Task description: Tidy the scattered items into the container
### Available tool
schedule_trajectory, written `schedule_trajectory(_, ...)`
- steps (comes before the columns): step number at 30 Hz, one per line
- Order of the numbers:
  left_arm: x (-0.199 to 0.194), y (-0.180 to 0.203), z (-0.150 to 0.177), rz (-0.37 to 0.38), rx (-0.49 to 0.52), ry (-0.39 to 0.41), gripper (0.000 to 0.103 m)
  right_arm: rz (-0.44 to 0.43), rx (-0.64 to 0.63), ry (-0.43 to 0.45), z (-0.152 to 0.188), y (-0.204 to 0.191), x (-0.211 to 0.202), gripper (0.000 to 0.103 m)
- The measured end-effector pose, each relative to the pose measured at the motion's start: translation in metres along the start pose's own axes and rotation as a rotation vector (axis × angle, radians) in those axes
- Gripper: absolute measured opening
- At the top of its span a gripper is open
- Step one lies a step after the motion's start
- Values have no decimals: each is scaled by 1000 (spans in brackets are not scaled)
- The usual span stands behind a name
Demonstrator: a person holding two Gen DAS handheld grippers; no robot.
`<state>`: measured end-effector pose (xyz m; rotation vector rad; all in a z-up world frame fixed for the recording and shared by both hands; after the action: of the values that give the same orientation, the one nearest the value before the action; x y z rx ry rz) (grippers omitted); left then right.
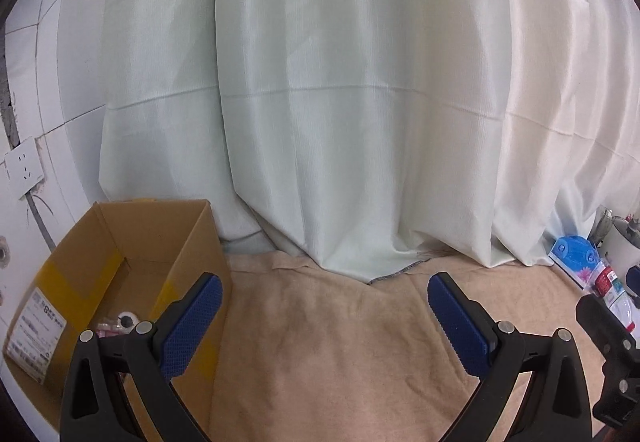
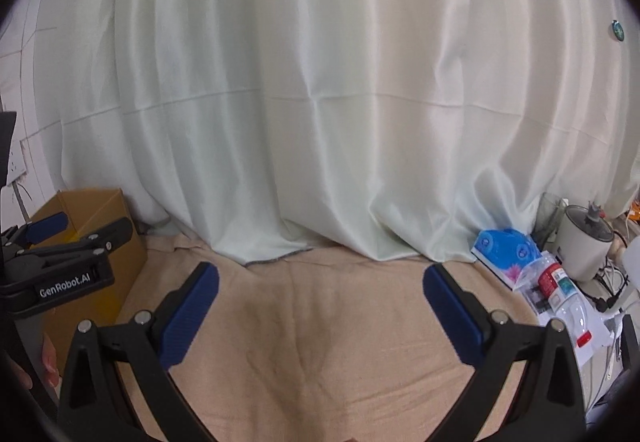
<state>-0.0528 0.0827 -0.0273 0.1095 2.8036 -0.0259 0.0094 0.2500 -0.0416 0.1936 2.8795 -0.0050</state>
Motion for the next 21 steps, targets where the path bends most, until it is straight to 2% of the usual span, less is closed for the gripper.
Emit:
schedule_trajectory(8,-18,5,31,-18,84,-55,103,-26,-8,-38,13,-5,-12,103)
schedule_trajectory(15,-45,-7,26,-23,23,-24,103,-24,-20,-146,30,-16,-3,103)
schedule_trajectory(17,-51,-10,26,-12,20,-17,103,-18,-31,-150,33,-18,-3,103)
schedule_trajectory(21,-60,-12,24,-39,49,6,103,-33,-19,-155,36,-19,-3,103)
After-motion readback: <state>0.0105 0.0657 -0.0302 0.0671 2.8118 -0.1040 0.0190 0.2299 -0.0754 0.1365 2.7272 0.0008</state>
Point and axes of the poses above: each gripper's, at about its wrist camera, not at the fingertips, and x roughly the way its jaws point, y to its right, z to its underside, the point moved 3 cm from there along x, roughly the way its jaws point, and after that the axes turned 13 degrees about y, right-handed, at the moved point
